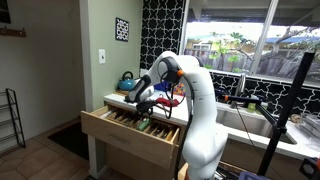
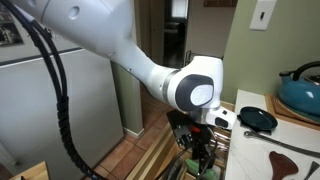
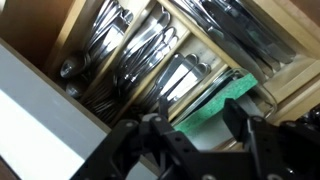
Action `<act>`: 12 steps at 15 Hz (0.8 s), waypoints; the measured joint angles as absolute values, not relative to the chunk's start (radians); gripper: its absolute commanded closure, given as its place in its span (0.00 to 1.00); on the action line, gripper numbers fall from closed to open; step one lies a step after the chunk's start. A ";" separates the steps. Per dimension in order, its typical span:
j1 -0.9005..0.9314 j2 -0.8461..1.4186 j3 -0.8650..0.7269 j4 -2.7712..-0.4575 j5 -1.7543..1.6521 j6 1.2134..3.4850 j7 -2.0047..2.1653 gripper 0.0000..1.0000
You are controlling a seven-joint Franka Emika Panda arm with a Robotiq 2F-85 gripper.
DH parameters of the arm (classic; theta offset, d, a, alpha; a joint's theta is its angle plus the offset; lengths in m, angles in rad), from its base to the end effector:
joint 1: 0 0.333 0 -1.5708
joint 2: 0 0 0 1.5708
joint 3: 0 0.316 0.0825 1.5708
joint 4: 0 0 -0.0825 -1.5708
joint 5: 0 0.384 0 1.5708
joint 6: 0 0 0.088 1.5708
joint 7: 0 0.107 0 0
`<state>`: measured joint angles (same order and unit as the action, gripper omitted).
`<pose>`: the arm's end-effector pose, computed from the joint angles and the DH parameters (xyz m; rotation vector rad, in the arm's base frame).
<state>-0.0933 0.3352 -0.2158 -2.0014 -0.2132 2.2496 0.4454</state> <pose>0.5662 -0.1830 0.2886 2.7721 -0.8643 -0.0979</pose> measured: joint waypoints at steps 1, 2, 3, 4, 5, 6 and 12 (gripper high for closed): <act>-0.093 0.341 -0.217 -2.001 -0.213 2.250 0.457 0.79; -0.093 0.347 -0.218 -2.001 -0.213 2.253 0.461 0.86; -0.094 0.352 -0.218 -2.001 -0.213 2.260 0.461 0.95; -0.094 0.358 -0.220 -2.001 -0.213 2.277 0.461 0.99; -0.094 0.364 -0.221 -2.001 -0.213 2.298 0.461 1.00; -0.095 0.369 -0.222 -2.001 -0.213 2.320 0.460 1.00; -0.094 0.401 -0.226 -2.001 -0.213 2.392 0.450 1.00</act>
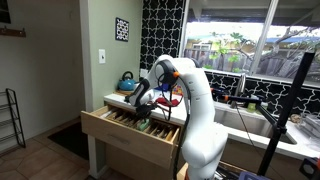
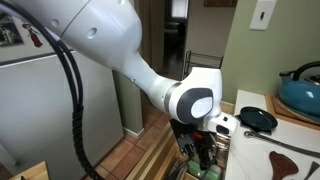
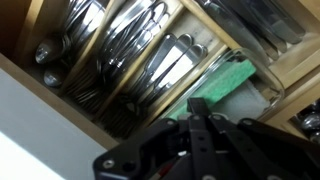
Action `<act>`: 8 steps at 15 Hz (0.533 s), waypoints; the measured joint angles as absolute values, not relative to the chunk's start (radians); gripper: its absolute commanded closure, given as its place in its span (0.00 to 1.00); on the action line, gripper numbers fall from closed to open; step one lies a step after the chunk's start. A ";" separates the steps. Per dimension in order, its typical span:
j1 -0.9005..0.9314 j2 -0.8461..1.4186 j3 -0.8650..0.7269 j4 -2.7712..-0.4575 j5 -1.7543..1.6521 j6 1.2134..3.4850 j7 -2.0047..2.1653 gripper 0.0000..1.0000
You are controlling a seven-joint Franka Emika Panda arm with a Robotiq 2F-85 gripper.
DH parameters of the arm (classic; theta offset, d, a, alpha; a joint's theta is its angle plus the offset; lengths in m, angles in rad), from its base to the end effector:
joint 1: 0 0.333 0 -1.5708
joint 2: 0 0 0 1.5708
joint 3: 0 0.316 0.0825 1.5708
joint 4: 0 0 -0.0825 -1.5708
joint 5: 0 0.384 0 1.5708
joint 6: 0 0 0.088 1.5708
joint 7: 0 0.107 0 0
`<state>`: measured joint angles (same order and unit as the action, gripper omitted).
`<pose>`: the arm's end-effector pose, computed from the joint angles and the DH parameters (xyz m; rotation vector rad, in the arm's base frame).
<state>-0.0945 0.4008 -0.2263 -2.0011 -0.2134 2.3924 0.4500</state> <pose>0.5767 -0.1890 0.2620 2.7807 -0.8546 0.0145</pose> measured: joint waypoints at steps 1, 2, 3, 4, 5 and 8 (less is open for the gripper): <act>-0.094 0.407 -0.230 -2.001 -0.213 2.394 0.450 1.00; -0.095 0.414 -0.235 -2.000 -0.213 2.399 0.450 1.00; -0.096 0.421 -0.239 -2.000 -0.212 2.409 0.450 1.00; -0.097 0.427 -0.241 -1.999 -0.211 2.419 0.449 1.00; -0.099 0.433 -0.242 -1.999 -0.210 2.432 0.447 1.00; -0.095 0.435 -0.242 -2.000 -0.210 2.482 0.443 0.66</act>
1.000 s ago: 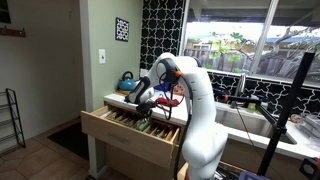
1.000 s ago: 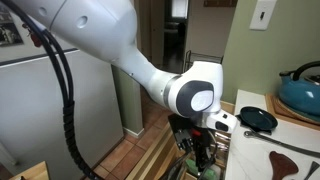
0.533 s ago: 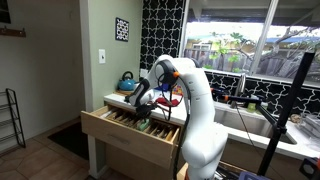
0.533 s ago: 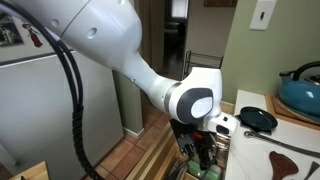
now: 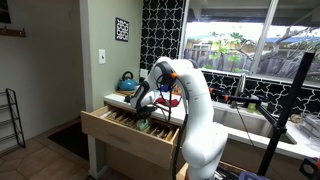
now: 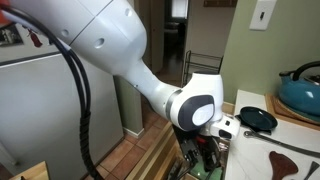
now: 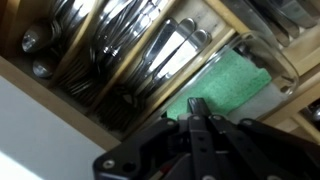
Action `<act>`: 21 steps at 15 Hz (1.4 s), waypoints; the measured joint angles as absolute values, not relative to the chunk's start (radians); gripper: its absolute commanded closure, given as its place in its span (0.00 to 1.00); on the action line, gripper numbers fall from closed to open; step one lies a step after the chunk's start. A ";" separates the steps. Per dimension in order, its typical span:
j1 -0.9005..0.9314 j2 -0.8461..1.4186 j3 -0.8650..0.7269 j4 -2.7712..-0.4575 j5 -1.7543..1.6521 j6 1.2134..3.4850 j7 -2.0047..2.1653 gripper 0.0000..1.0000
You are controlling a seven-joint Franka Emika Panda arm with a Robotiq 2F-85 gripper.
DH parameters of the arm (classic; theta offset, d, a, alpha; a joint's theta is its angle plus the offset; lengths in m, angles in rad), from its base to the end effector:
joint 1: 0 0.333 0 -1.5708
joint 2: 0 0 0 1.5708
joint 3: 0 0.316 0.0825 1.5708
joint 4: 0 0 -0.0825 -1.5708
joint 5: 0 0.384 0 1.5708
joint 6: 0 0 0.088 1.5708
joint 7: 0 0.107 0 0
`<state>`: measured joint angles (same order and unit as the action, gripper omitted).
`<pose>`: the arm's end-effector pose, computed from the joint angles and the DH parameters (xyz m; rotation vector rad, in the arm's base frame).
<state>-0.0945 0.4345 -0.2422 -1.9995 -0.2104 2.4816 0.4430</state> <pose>0.5815 -0.1973 0.2512 2.7829 -0.8483 0.0953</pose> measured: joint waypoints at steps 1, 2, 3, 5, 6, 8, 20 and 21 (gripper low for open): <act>-0.090 0.427 -0.242 -2.001 -0.211 2.495 0.437 0.60; -0.084 0.414 -0.241 -2.005 -0.212 2.505 0.421 0.51; -0.076 0.396 -0.239 -2.013 -0.213 2.510 0.399 0.45; -0.062 0.347 -0.225 -2.039 -0.215 2.510 0.330 0.29; -0.057 0.320 -0.211 -2.055 -0.215 2.507 0.288 0.20; -0.046 0.279 -0.188 -2.075 -0.218 2.467 0.231 0.07; -0.036 0.218 -0.069 -2.114 -0.246 2.388 -0.152 0.00; -0.035 0.214 -0.055 -2.121 -0.243 2.397 -0.187 0.00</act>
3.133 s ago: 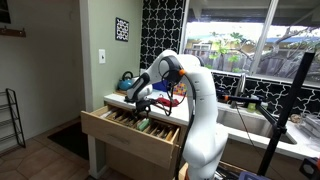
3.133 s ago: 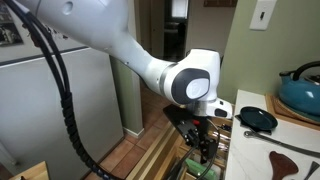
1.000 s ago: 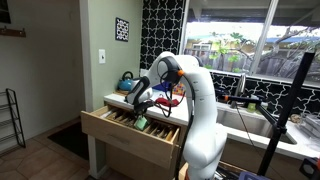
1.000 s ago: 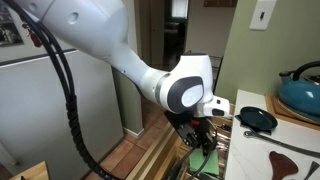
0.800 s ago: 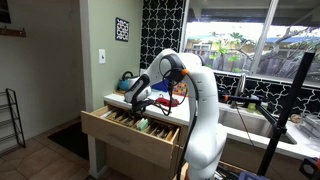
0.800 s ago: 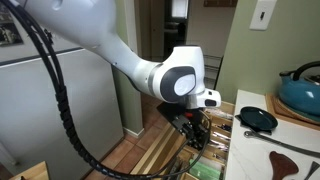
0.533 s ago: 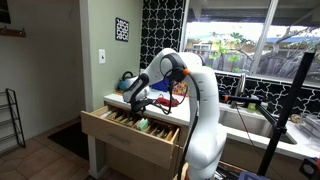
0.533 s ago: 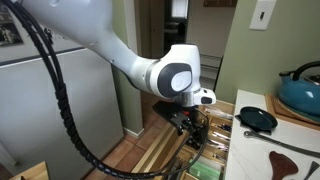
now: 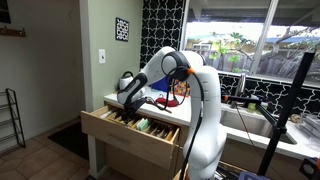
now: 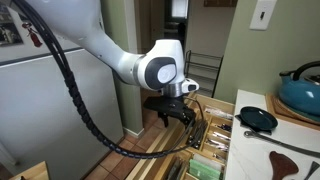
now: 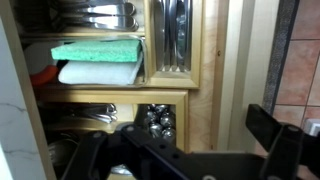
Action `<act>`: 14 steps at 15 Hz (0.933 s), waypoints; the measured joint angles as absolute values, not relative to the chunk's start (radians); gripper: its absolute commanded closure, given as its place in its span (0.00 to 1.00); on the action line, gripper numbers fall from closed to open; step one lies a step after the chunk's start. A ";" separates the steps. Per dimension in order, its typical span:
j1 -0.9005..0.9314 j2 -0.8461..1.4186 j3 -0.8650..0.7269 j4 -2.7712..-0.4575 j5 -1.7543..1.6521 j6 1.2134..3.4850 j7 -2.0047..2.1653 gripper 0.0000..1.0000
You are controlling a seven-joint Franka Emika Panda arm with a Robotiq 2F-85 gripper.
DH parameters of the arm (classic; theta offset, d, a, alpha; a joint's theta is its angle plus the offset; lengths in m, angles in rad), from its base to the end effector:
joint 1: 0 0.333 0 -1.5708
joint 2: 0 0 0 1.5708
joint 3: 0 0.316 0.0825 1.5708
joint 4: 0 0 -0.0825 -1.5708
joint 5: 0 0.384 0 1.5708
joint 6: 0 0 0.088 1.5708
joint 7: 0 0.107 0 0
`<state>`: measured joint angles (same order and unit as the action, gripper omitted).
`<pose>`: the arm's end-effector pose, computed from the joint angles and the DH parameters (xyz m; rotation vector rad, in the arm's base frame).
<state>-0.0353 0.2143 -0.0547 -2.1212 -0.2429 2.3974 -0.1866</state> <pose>0.5742 -0.0531 0.3169 2.9258 0.4008 0.0524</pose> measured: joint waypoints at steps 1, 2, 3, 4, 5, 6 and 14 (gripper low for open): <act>-0.035 0.212 -0.041 -2.128 -0.241 2.411 -0.217 0.00; -0.034 0.209 -0.029 -2.133 -0.240 2.427 -0.245 0.00; -0.034 0.207 -0.017 -2.138 -0.238 2.445 -0.274 0.00; -0.034 0.204 -0.006 -2.143 -0.232 2.459 -0.302 0.00; -0.034 0.204 0.003 -2.147 -0.230 2.470 -0.326 0.00; -0.034 0.206 0.011 -2.151 -0.230 2.474 -0.346 0.00; -0.016 0.256 -0.020 -2.157 -0.423 2.551 -0.289 0.00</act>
<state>-0.0162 0.2560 -0.0200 -2.1573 -0.4235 2.5509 -0.2894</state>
